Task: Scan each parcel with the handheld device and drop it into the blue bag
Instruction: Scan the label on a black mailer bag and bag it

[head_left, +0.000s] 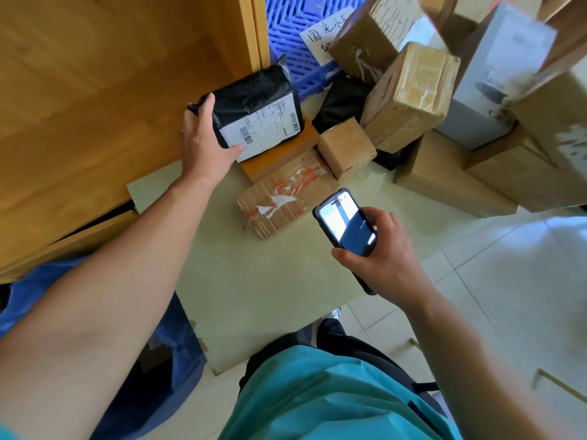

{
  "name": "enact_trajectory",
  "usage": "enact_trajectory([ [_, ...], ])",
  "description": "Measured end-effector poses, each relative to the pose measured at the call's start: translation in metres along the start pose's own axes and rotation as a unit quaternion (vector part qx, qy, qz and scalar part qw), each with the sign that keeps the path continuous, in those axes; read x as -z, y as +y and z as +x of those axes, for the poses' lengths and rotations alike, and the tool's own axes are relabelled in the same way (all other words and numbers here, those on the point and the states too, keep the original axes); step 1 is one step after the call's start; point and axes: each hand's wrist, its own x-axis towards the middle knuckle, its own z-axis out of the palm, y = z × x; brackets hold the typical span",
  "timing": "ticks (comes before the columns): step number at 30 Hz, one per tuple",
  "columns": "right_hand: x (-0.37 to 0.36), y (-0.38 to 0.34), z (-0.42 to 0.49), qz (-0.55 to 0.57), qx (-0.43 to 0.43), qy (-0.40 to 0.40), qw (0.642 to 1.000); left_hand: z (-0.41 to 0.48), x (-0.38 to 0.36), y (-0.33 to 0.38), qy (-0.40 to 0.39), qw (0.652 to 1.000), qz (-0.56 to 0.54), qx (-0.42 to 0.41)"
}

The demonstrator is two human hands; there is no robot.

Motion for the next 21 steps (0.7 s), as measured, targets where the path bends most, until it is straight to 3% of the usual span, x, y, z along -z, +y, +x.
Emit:
enact_trajectory([
  [13,0.002,0.009,-0.007,-0.039,0.023,0.014,0.999,-0.012,-0.017,0.004,0.109,0.993,-0.008,-0.033],
  [21,0.010,0.013,-0.013,-0.023,0.030,0.021,0.999,-0.038,0.010,0.032,0.144,0.984,-0.099,-0.017],
])
